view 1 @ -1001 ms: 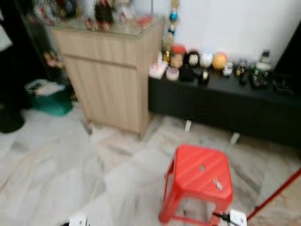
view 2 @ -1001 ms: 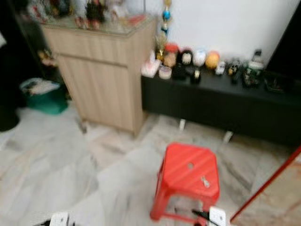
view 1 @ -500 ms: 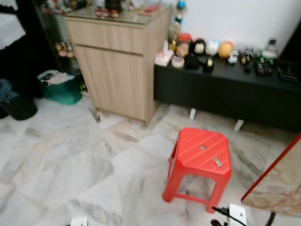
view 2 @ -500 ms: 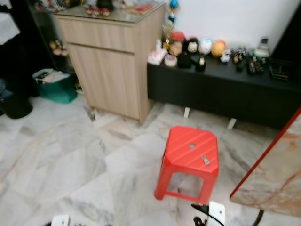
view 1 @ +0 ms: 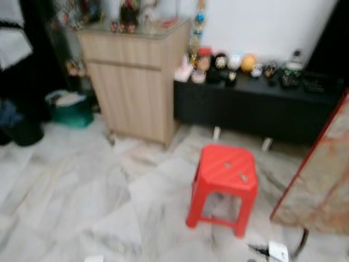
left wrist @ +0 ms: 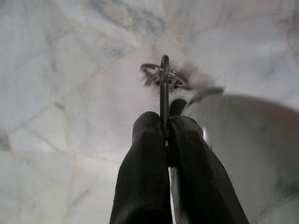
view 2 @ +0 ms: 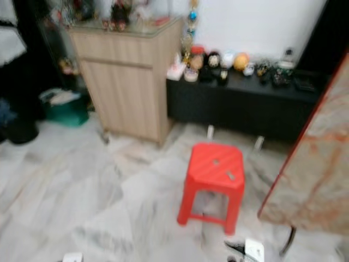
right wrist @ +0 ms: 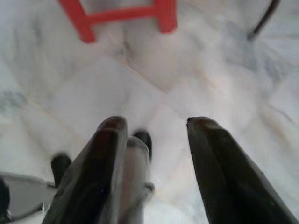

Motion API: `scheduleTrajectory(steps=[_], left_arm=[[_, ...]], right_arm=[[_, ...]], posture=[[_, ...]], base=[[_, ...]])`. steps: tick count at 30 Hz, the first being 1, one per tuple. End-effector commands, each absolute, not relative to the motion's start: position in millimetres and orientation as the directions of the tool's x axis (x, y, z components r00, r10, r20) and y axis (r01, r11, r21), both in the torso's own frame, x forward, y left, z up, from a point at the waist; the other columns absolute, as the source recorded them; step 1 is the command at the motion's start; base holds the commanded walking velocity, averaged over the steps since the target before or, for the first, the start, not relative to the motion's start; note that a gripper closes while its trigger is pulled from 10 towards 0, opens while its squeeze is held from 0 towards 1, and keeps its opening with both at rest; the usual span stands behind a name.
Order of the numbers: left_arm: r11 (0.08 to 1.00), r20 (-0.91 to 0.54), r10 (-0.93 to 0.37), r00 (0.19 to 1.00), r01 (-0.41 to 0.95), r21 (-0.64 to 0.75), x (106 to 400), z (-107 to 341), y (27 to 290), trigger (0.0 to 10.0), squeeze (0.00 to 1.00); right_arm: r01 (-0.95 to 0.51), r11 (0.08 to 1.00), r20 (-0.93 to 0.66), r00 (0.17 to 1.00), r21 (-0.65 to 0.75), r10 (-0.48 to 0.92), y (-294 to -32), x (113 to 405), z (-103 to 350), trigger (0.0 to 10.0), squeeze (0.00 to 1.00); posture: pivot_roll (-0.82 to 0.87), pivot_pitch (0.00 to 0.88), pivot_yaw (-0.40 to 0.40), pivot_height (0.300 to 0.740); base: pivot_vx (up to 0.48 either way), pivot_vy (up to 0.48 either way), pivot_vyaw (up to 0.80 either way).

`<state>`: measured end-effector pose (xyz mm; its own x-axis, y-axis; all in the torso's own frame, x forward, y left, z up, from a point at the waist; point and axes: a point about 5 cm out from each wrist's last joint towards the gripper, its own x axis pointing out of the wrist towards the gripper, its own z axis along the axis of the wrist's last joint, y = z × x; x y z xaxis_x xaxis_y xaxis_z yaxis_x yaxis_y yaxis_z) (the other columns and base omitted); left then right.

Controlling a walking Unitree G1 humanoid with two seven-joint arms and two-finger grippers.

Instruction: Hang keys on a hook

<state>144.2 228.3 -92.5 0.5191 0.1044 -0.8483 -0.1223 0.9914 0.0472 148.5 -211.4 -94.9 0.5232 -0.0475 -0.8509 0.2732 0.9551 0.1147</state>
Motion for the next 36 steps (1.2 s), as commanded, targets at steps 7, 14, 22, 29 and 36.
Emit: scheduleTrajectory(steps=[7,14,22,29,36], left_arm=[[0.994,-0.855,0.092,0.511,-0.097,0.049,143.6,-93.2,226.9,10.0,0.00],[0.994,-0.852,0.094,0.515,-0.103,0.047,144.2,-92.8,227.3,10.0,0.00],[0.994,-0.852,0.098,0.515,-0.098,0.054,144.7,-92.5,228.0,10.0,0.00],[0.994,-0.851,0.097,0.516,-0.094,0.056,145.2,-92.3,228.2,10.0,0.00],[0.994,-0.852,0.097,0.515,-0.091,0.058,145.5,-92.2,228.4,10.0,0.00]], right_arm=[[0.275,0.955,-0.843,0.535,0.109,-0.058,-214.2,153.0,-92.6,10.0,0.00],[0.280,0.954,-0.843,0.535,0.109,-0.061,-214.1,153.3,-92.5,10.0,0.00],[0.283,0.953,-0.847,0.527,0.108,-0.061,-213.8,153.0,-92.9,10.0,0.00],[0.281,0.954,-0.850,0.524,0.106,-0.060,-213.6,153.2,-92.9,10.0,0.00],[0.279,0.954,-0.849,0.526,0.107,-0.058,-213.3,153.9,-92.7,10.0,0.00]], posture=[[0.05,0.000,-0.046,0.713],[0.05,0.000,-0.047,0.713],[0.05,0.000,-0.048,0.713],[0.05,0.000,-0.046,0.713],[0.05,0.000,-0.046,0.713]], base=[[0.000,0.000,0.00],[0.000,0.000,0.00],[0.000,0.000,-0.12],[0.000,0.000,-0.72],[0.000,0.000,-0.71]])
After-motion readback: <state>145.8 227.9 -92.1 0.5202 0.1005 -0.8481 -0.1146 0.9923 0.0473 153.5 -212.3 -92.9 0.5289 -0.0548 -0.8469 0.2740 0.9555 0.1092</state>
